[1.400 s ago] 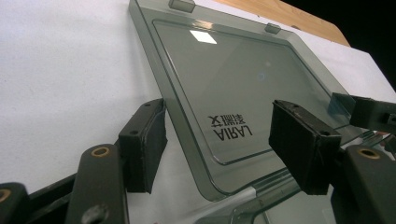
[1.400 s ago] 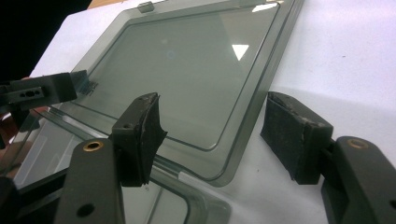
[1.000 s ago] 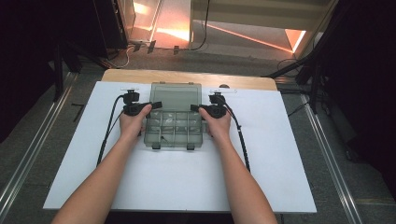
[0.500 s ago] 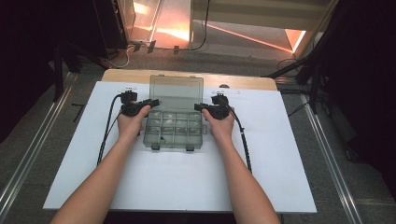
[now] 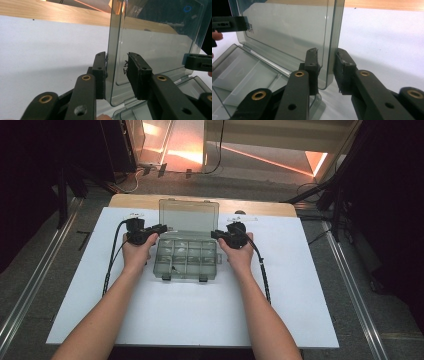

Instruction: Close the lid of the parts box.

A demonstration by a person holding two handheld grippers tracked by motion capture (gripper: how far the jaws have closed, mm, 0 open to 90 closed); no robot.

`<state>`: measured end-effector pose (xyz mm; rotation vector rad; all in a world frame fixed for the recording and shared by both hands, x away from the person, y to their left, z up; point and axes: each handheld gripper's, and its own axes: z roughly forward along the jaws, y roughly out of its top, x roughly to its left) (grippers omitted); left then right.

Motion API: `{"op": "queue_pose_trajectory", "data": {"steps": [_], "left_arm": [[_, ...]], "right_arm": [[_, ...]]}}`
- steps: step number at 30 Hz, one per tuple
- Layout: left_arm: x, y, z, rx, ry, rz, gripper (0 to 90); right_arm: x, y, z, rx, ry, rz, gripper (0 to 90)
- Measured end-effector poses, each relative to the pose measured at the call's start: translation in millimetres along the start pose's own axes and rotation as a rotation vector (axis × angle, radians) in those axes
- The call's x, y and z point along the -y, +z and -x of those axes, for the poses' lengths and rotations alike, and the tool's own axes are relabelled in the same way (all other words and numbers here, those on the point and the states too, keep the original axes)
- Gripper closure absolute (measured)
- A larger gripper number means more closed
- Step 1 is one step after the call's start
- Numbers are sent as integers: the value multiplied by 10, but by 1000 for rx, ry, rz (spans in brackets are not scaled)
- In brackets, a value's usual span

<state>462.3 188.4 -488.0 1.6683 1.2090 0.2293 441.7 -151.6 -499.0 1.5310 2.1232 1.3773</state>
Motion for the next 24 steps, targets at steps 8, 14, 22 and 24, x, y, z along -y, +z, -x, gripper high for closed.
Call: {"op": "queue_pose_trajectory", "data": {"steps": [8,14,22,24], "left_arm": [[-17,-55,-44,24,13,-4,759],[-17,-89,-88,47,19,-15,784],[-16,-92,-92,28,25,-14,820],[-10,-96,-77,16,40,-8,822]], "right_arm": [[12,-14,-17,22,-21,-1,773],[51,-16,-4,47,-29,-1,821],[66,-32,-50,69,-84,5,845],[70,-32,-46,67,-79,8,846]]}}
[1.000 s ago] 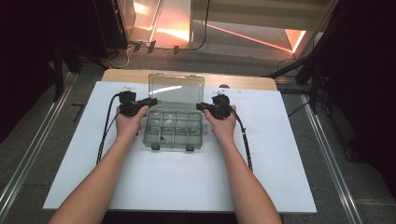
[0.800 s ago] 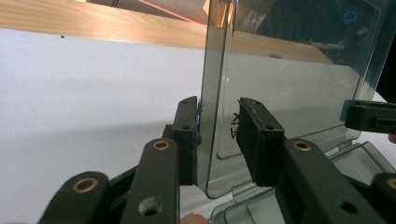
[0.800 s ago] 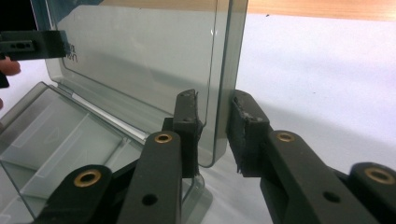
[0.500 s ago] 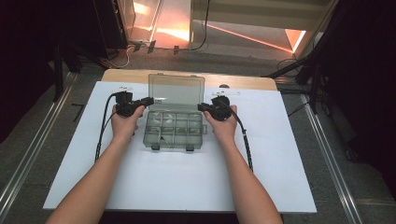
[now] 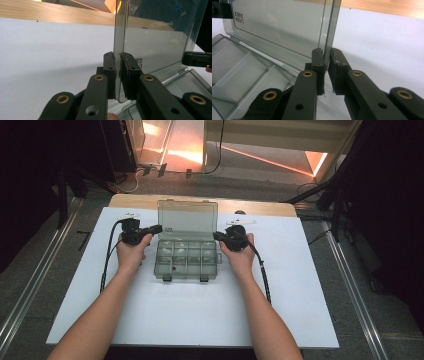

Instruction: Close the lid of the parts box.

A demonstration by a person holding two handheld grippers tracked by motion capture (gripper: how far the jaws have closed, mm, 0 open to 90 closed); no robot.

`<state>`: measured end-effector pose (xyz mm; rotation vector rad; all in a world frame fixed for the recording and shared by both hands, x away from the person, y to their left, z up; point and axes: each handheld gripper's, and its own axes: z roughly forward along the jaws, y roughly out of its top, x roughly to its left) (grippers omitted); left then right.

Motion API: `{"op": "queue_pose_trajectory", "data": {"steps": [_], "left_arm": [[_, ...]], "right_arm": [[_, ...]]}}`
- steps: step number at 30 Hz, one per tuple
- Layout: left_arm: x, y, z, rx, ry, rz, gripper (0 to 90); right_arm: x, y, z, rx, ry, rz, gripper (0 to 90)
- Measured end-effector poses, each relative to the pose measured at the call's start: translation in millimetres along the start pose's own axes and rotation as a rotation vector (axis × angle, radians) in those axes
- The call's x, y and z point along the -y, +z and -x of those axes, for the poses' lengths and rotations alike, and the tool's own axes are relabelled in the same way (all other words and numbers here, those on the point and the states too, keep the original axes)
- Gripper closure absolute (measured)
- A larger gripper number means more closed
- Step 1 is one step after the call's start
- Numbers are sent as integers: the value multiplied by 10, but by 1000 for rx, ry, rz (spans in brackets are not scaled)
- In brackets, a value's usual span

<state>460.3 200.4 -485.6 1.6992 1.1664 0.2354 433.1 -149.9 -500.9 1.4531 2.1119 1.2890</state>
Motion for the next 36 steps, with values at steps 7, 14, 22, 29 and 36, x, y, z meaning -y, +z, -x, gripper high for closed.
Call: {"op": "queue_pose_trajectory", "data": {"steps": [7,14,22,29,36], "left_arm": [[30,-11,38,-10,50,35,833],[56,-31,61,-14,104,63,836],[68,-40,72,-14,124,78,838],[76,-42,80,-12,142,90,840],[87,-25,50,-13,108,79,836]], "right_arm": [[-43,-34,11,-19,15,26,771],[-275,-173,62,-43,66,105,728],[-476,-201,-7,1,72,129,789],[-455,-151,19,2,117,119,810],[-453,-173,-19,22,72,113,860]]}}
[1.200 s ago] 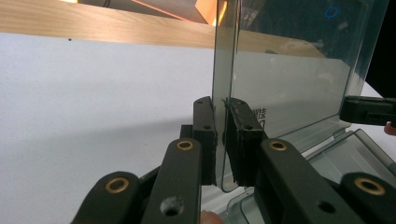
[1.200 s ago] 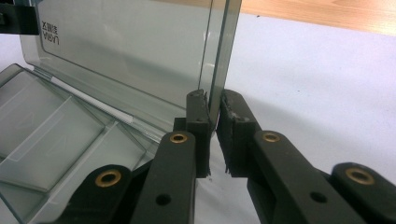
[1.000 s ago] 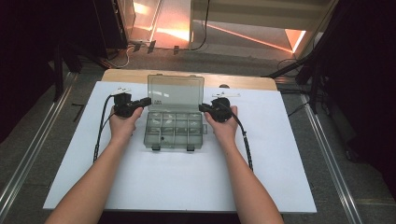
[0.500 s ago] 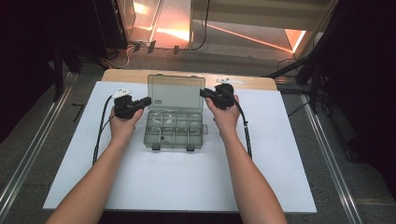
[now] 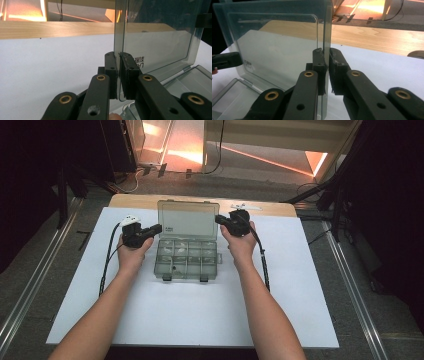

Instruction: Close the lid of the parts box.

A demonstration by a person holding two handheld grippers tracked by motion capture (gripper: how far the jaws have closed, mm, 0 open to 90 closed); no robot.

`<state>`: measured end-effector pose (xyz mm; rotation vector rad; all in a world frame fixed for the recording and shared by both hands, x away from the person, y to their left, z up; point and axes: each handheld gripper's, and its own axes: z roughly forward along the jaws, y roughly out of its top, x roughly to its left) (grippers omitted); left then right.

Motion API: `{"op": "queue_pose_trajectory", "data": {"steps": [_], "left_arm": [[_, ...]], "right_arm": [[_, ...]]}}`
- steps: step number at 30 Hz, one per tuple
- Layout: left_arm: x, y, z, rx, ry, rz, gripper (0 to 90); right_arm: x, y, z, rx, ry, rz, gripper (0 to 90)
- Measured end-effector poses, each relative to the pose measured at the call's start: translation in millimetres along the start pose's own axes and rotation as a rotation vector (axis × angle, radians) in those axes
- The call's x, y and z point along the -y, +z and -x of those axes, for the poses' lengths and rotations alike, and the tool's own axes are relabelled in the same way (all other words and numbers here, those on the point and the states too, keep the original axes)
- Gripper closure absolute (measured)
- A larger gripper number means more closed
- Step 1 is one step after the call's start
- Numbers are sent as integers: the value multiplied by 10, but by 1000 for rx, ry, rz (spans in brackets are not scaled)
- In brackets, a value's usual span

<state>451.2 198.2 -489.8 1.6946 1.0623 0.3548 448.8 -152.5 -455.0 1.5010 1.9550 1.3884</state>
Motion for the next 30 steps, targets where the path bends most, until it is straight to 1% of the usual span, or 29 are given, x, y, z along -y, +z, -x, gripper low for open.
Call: {"op": "queue_pose_trajectory", "data": {"steps": [3,5,7,9,12,14,15,19,23,24,26,27,30], "left_arm": [[-20,-10,22,-13,-10,-3,816],[-47,-40,17,-9,-26,13,724],[-93,-93,-11,-5,-64,35,676],[-135,-132,-35,-3,-83,41,626],[-202,-200,-72,27,-105,50,623],[-239,-242,-89,49,-122,66,625],[-255,-257,-95,42,-130,69,634],[-309,-276,-146,31,-177,67,761],[-355,-224,-163,32,-180,38,889],[-366,-206,-167,38,-186,33,896],[-388,-165,-169,38,-190,22,898],[-400,-144,-166,44,-200,21,899],[-438,-88,-153,50,-203,6,900]], "right_arm": [[18,-19,-15,7,-17,15,862],[33,-27,-30,12,-18,22,862],[52,-35,-41,16,-19,34,862],[68,-44,-44,15,-30,46,862],[86,-61,-53,14,-44,58,861],[95,-69,-57,15,-53,64,861],[102,-72,-61,15,-54,69,861],[128,-85,-72,19,-71,85,861],[146,-100,-92,25,-94,95,861],[150,-105,-93,27,-105,97,861],[161,-114,-91,23,-113,105,861],[168,-120,-89,20,-116,106,861],[177,-131,-90,16,-125,111,861]]}}
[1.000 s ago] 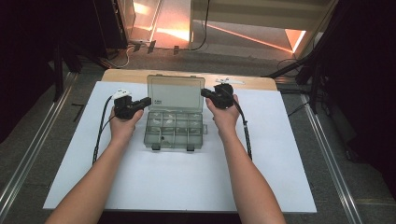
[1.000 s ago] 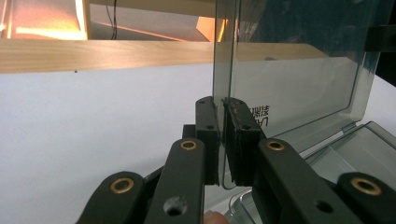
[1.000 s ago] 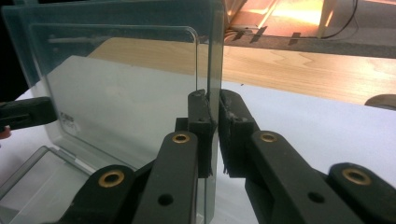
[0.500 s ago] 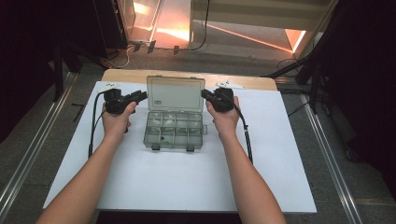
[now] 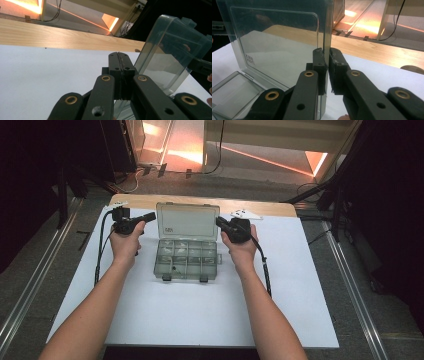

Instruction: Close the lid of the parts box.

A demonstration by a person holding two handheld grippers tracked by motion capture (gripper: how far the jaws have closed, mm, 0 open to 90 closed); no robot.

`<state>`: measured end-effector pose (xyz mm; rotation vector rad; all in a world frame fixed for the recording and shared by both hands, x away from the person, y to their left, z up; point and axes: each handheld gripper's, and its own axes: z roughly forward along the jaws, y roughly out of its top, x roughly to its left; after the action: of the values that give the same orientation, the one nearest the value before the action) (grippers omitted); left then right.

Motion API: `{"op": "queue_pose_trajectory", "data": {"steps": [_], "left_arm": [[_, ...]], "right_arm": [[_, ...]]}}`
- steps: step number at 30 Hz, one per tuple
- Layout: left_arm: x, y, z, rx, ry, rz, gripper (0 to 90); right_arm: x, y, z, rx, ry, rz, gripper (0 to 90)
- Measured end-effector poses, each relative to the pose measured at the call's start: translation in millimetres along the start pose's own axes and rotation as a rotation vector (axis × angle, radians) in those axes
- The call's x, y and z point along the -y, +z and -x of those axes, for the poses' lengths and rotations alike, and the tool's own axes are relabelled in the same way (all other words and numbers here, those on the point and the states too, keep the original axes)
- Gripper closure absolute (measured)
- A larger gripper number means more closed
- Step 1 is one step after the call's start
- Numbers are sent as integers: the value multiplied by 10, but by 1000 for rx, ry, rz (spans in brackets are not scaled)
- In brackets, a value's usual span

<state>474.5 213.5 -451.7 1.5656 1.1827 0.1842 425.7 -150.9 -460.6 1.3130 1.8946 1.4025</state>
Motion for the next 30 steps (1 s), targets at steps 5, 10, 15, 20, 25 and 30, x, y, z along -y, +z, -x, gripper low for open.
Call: {"op": "queue_pose_trajectory", "data": {"steps": [5,10,15,20,25,30], "left_arm": [[-91,65,21,-15,-5,-16,900],[-175,96,38,-3,-10,-11,900],[-192,149,36,23,-22,-17,900],[-201,184,40,41,-24,-29,900],[-216,186,72,61,-23,-18,900],[-203,191,88,82,-13,-26,900]], "right_arm": [[9,-15,-9,-1,-13,8,860],[32,-37,-17,-4,-23,20,859],[46,-50,-20,-6,-36,29,858],[54,-71,-36,-6,-56,33,856],[63,-86,-38,-10,-63,35,852],[67,-101,-33,-24,-48,33,843]]}}
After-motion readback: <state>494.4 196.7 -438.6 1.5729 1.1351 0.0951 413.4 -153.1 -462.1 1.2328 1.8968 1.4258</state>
